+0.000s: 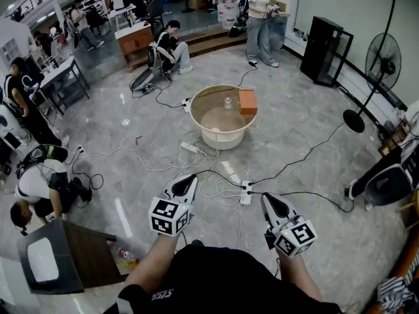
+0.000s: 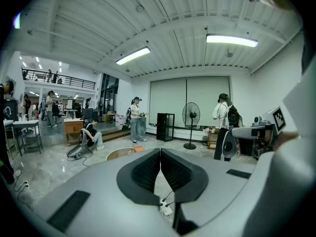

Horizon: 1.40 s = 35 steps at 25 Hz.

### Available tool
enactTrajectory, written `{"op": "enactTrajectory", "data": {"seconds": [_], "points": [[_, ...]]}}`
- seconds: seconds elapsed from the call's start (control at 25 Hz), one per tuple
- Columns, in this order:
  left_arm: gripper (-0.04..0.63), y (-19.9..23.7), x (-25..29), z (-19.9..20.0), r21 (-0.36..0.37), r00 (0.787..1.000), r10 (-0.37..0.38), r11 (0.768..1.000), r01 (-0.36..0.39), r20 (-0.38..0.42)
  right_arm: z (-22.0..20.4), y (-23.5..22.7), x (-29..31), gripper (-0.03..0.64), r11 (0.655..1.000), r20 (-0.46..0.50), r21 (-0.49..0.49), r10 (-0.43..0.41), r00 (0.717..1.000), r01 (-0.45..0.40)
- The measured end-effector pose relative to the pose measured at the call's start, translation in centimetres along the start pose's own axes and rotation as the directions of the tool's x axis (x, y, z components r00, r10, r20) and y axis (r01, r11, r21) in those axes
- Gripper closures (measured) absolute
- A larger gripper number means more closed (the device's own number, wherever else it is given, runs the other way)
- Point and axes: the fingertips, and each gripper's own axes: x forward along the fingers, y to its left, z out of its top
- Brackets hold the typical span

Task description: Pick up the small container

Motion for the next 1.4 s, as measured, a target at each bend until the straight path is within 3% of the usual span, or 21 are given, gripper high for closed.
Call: {"op": "enactTrajectory", "data": {"seconds": [0.44, 0.72, 1.4], "points": [[0.575, 1.4, 1.0, -1.7, -0.025, 0.999, -0.003, 1.000, 0.002, -0.051, -1.7, 0.3, 2.3, 0.606, 0.999, -0.042, 0.014, 0.041, 0.998, -0.040], [0.577, 4.9, 3.2, -1.0, -0.026, 1.000, 0.000, 1.000, -0.001, -0.014, -1.1, 0.2, 6.2, 0.604, 0.994, -0.057, -0.033, 0.097, 0.994, -0.099], [0.575, 21.6, 11.6, -1.0, -0.085, 1.000, 0.007, 0.996, -0.008, -0.010, -1.5, -2.5, 26.5, 0.603, 0.992, -0.164, 0.040, 0.125, 0.978, -0.120]]}}
